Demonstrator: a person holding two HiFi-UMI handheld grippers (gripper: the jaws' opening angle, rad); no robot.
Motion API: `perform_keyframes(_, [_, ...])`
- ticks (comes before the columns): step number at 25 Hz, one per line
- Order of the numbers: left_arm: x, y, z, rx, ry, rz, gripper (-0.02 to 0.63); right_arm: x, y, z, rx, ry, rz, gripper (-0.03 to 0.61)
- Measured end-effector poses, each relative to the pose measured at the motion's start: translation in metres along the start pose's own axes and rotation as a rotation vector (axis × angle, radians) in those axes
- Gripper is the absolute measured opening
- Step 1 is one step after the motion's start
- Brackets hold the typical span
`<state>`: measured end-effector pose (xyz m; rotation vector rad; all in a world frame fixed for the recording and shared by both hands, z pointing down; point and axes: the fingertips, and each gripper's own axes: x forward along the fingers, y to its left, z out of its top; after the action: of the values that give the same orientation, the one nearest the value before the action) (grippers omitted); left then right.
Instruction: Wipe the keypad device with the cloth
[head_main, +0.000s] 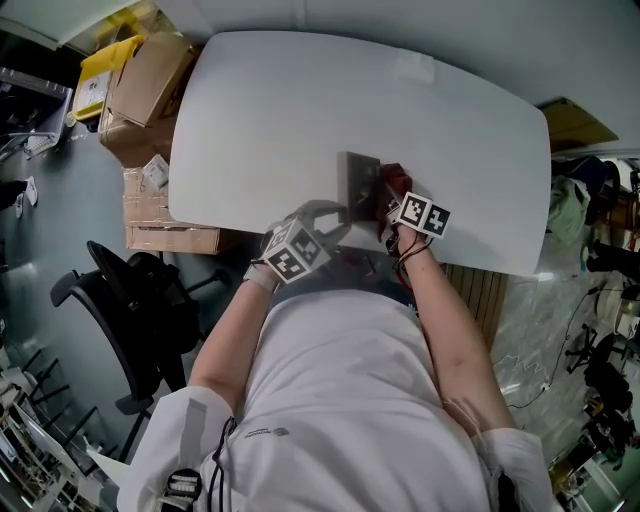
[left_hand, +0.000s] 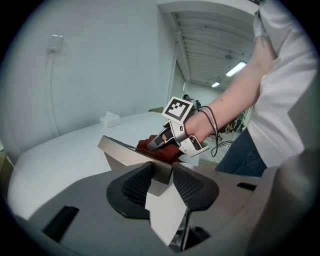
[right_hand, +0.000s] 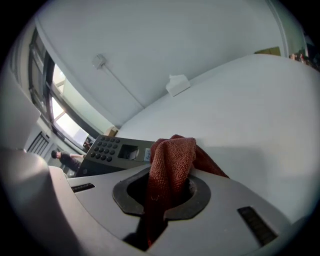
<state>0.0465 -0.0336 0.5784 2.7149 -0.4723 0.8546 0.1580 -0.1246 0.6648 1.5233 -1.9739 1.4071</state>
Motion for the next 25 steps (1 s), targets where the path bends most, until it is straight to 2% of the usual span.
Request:
perform_keyframes(2, [0.000,0.000,0.000,-0.001,-0.001,0.002,0.126,0.000,0.002,-0.001,-0.041,0.003,-0.011,0.054])
perform_keyframes(7, [-0.001,0.000,0.000,-0.004,-0.001,0.000,0.127,-0.005,0.002,-0.006,-0.051,0.013,-0.011,0.054])
perform_keyframes(14, [-0.007,-0.001,-0.006,0.003,0.010,-0.022,0.127,-0.018,0.006,-0.033,-0.045,0.078,0.010,0.054])
perform_keyframes(19, [-0.009,-0.001,-0.009,0.003,0.008,-0.020,0.127,-0.031,0.011,-0.052,-0.002,0.105,0.001,0.053])
perform_keyframes(22, [-0.008,-0.002,-0.008,0.008,0.006,-0.024,0.127,-0.038,0.026,-0.043,-0.037,0.104,0.036,0.054])
perform_keyframes(25, [-0.008,-0.001,-0.008,0.012,0.003,-0.026,0.127,-0.036,0.054,-0.019,-0.111,0.065,0.094,0.054])
